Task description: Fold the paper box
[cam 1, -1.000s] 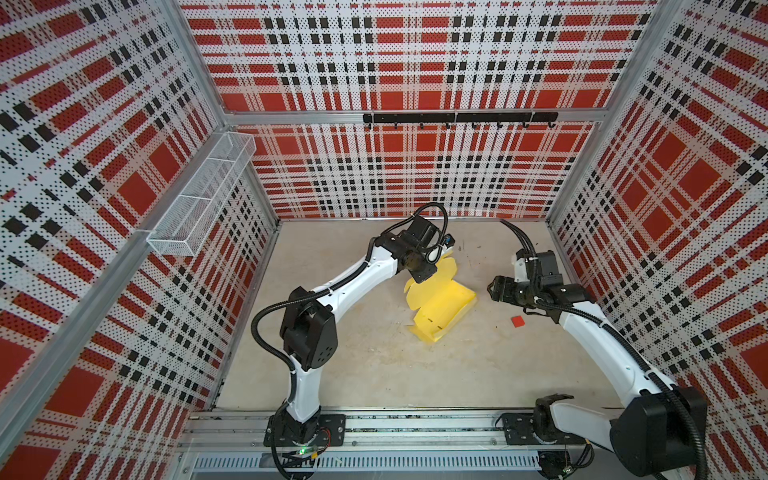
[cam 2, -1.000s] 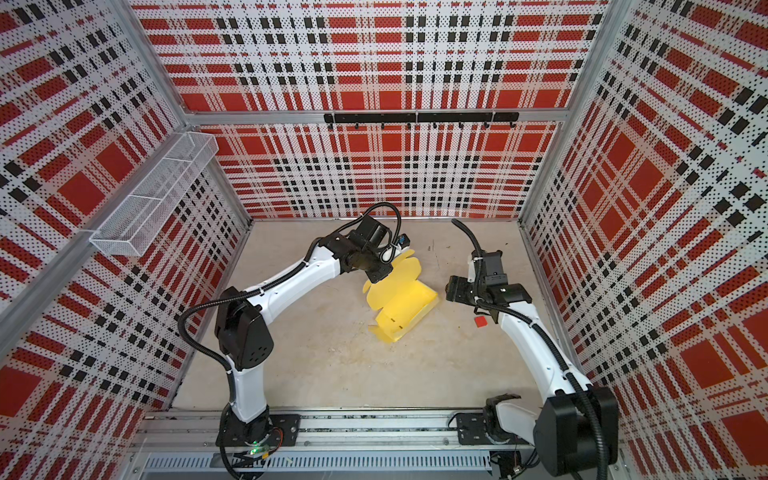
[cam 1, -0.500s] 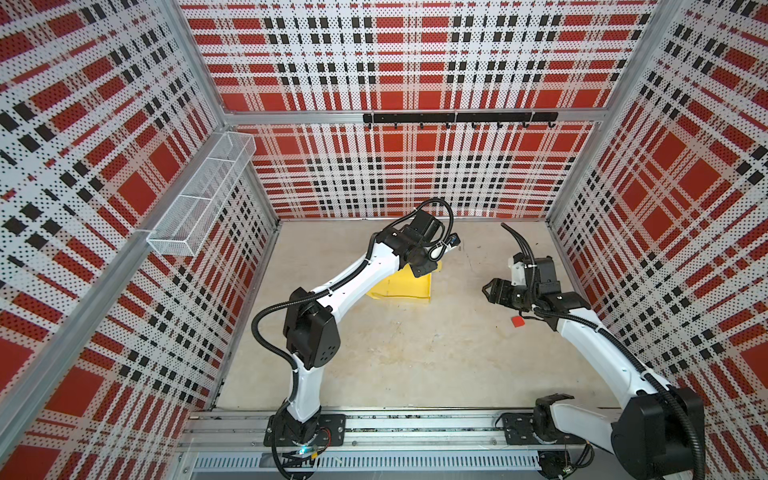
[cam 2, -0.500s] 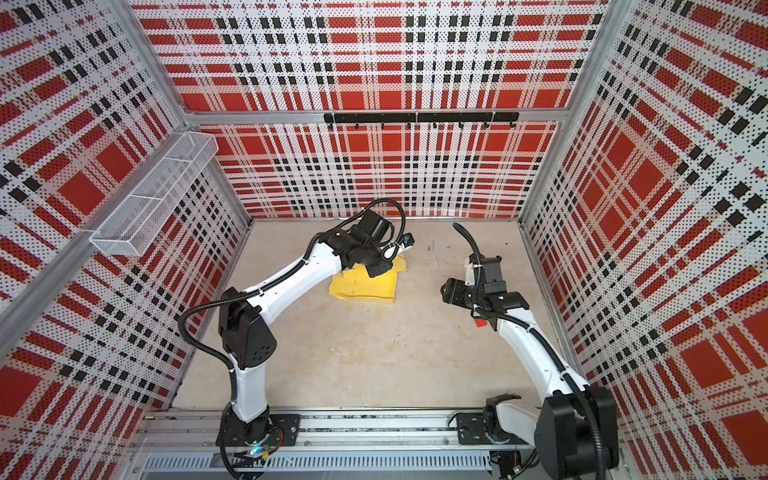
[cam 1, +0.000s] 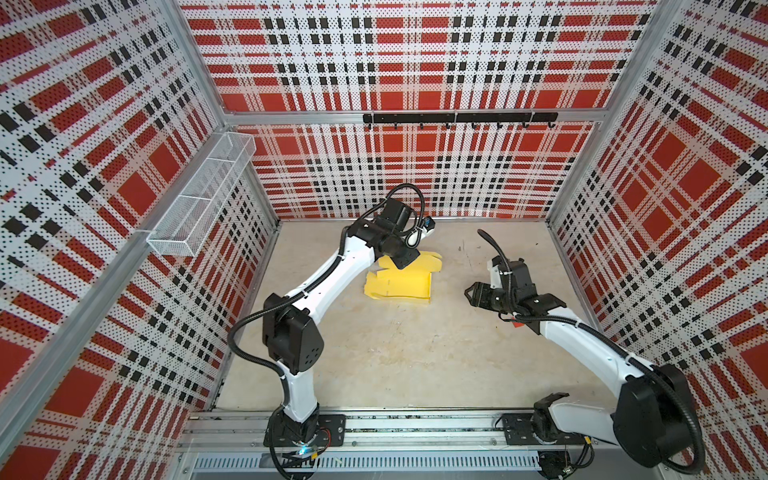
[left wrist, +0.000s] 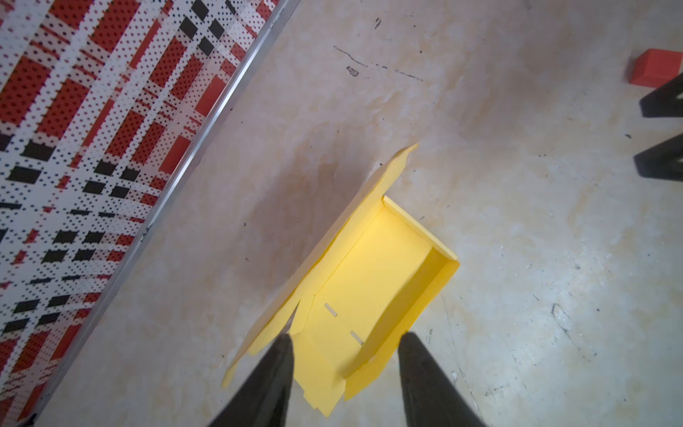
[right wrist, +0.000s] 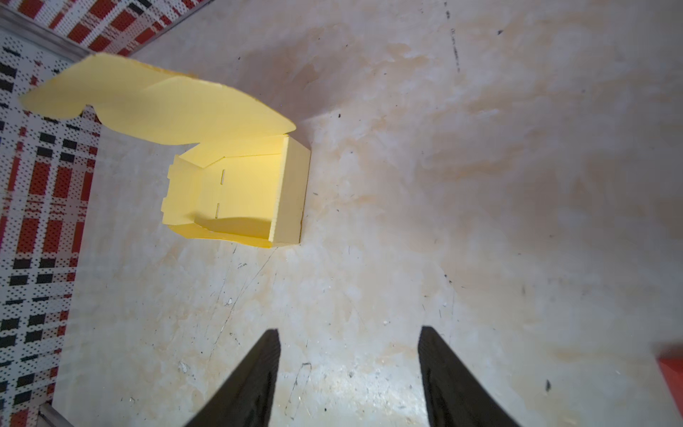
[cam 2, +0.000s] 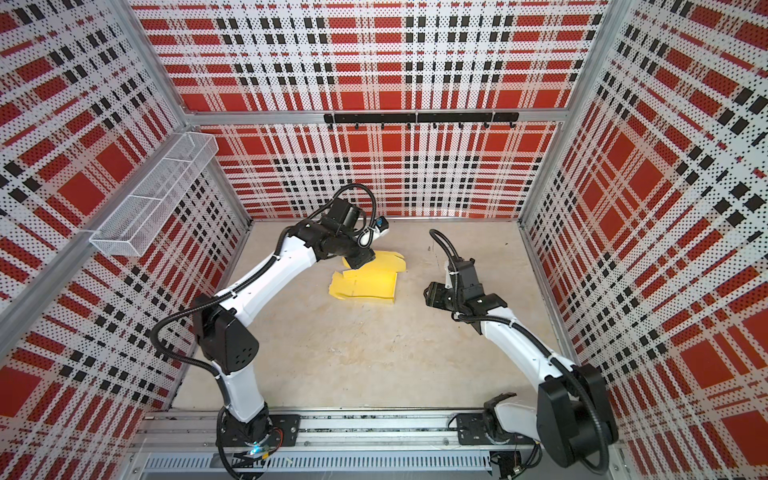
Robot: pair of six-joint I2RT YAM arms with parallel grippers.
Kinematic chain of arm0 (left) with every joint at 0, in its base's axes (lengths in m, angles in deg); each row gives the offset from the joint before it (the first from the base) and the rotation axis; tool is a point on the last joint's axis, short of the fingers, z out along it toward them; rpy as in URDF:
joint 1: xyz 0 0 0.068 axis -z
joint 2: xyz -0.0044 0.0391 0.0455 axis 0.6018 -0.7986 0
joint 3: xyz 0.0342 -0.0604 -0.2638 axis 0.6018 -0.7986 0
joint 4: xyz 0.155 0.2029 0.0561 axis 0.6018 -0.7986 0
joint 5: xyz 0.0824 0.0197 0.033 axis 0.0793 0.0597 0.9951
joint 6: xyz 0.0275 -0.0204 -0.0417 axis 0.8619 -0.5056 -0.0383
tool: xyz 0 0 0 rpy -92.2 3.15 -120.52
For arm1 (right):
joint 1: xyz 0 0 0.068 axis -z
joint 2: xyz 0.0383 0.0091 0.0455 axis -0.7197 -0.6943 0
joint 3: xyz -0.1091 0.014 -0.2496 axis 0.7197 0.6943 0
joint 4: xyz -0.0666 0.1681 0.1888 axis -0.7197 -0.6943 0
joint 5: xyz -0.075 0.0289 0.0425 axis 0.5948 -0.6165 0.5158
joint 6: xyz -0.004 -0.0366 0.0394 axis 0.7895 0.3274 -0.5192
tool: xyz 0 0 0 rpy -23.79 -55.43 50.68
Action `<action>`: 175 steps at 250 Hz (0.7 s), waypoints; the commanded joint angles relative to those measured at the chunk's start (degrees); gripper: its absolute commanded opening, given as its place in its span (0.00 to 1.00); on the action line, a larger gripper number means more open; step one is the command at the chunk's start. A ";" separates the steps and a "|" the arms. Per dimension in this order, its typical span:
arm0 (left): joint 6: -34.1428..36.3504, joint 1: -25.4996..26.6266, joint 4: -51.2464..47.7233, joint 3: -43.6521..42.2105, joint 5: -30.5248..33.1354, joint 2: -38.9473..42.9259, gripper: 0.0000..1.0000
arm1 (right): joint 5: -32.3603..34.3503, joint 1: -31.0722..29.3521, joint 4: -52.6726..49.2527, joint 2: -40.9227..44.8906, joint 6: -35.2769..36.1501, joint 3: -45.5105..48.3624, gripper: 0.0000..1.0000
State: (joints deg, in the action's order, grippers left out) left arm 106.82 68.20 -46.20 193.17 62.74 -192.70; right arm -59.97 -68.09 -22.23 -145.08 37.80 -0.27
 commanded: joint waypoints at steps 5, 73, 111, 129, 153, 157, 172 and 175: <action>-5.14 -3.86 2.92 -4.71 -4.55 5.07 0.56 | 2.97 -2.13 6.31 -4.28 -3.35 -3.20 0.56; -17.44 -15.44 14.80 -20.16 -11.39 13.58 0.68 | 6.04 -8.70 11.04 -15.09 -5.86 -9.07 0.50; -28.21 -22.40 23.47 -29.13 -15.63 16.64 0.72 | 11.04 -11.83 9.86 -20.80 -5.71 -13.90 0.46; -31.85 -24.38 26.51 -32.77 -18.33 18.00 0.74 | 13.55 -12.70 6.92 -23.45 -6.21 -17.04 0.44; -33.94 -25.98 29.24 -36.26 -19.46 19.14 0.77 | 18.45 -14.00 3.52 -26.13 -6.36 -20.12 0.42; -34.41 -26.24 29.74 -36.71 -19.37 19.26 0.77 | 19.27 -14.26 3.29 -26.53 -6.28 -20.47 0.42; -36.36 -27.16 31.08 -37.90 -18.63 19.28 0.77 | 21.88 -14.71 2.18 -27.94 -6.66 -21.50 0.41; -36.72 -27.28 31.23 -38.01 -18.46 19.30 0.77 | 22.31 -14.75 1.89 -28.22 -6.85 -21.79 0.41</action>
State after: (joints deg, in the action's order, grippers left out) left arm 77.36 42.10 -21.67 156.86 46.50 -175.65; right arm -45.74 -81.90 -17.38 -170.92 32.38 -19.22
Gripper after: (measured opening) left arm 0.767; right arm 0.414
